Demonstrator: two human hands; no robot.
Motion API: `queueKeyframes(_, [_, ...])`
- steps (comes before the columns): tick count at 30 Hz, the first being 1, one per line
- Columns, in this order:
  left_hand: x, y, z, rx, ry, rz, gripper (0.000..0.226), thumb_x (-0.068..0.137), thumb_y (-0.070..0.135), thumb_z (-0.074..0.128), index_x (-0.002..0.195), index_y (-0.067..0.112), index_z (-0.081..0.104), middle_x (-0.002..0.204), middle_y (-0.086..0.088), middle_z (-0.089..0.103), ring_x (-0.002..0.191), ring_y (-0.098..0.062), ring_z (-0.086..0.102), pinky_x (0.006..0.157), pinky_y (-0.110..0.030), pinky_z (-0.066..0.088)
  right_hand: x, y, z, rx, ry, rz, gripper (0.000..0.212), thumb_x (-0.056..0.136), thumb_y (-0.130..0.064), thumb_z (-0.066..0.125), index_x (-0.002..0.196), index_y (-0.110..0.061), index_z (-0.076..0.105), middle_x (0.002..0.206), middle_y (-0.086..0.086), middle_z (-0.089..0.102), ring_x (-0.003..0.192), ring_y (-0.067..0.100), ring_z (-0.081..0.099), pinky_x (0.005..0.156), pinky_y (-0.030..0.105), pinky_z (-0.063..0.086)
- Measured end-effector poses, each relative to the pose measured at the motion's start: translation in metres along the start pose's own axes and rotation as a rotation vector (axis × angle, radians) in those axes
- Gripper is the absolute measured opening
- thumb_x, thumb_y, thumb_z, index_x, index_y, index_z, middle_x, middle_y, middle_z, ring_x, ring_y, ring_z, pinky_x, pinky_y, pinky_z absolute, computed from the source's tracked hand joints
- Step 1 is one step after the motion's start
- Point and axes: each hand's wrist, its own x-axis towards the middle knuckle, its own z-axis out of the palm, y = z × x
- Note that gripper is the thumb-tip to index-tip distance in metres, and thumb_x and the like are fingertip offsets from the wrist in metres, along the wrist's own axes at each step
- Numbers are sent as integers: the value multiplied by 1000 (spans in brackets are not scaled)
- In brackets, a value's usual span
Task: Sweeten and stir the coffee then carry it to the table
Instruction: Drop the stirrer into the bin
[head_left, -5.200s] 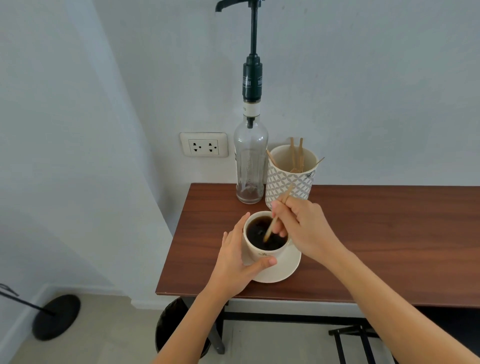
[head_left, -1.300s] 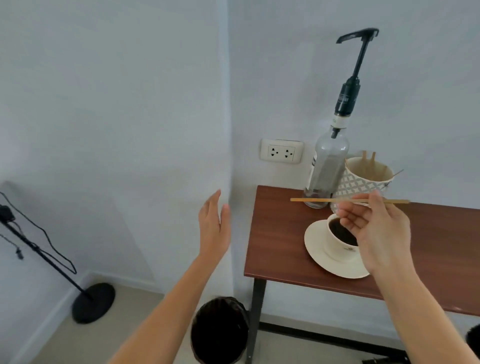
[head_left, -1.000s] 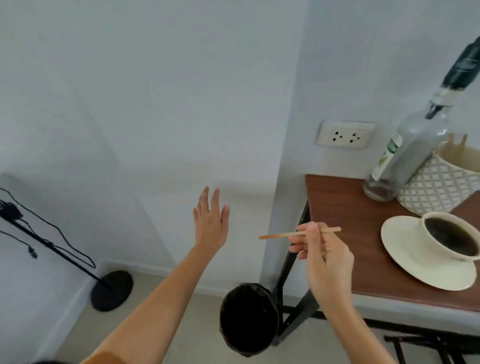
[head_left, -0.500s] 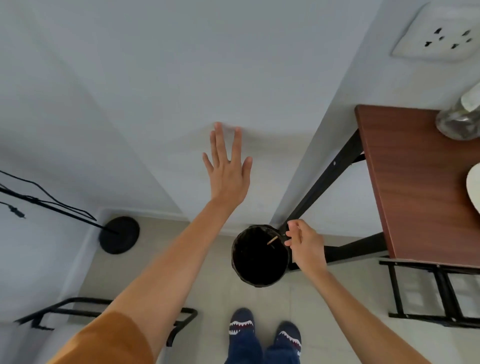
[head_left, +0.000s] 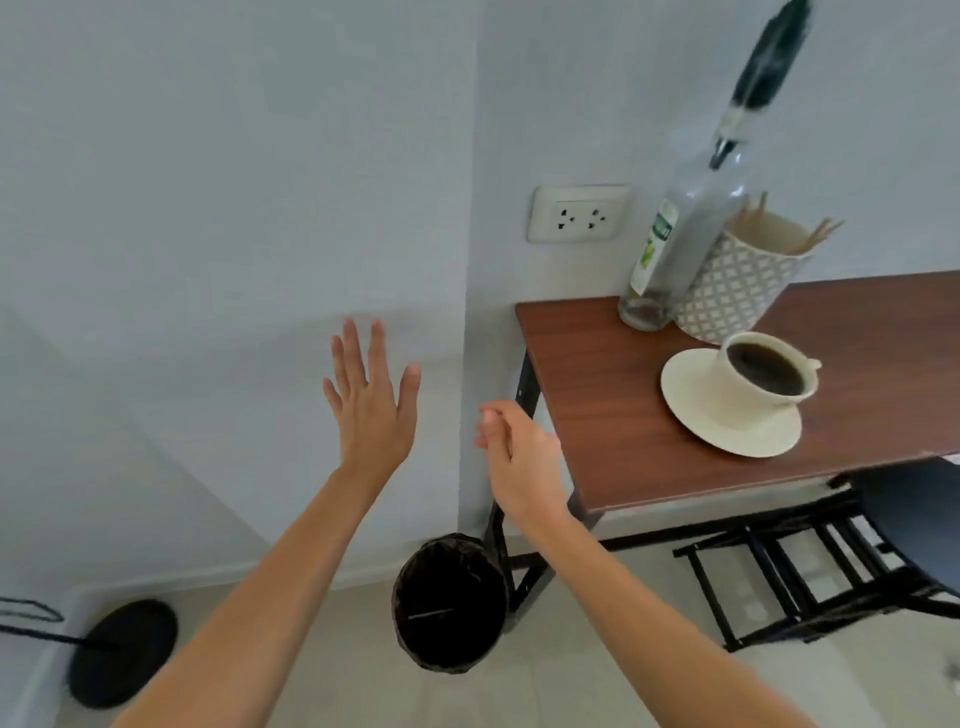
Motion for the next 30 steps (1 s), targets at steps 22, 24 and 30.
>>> queueKeyframes(22, [-104,246,130,120,-423,70,92,89,74,39,160,27,4,170,-3,1,157,-22,-6,121,-60,-6,4,127,-306,-85,301,123,17,101,-11,49,113,-8,62,92,3,68,84,17,61,68,17,40])
queueKeyframes(24, [-102,247,137,189,-430,70,99,86,79,38,160,24,3,170,-3,2,157,-22,-6,120,-60,-6,13,140,-306,-109,222,196,24,101,-12,50,123,-5,59,106,8,69,96,19,60,79,23,42])
queueKeyframes(30, [-93,246,149,259,-464,86,106,84,81,40,160,17,5,170,-1,8,157,-21,-4,122,-60,-6,40,150,-302,-200,65,330,32,100,-20,55,129,-6,58,128,13,64,119,28,59,97,35,47])
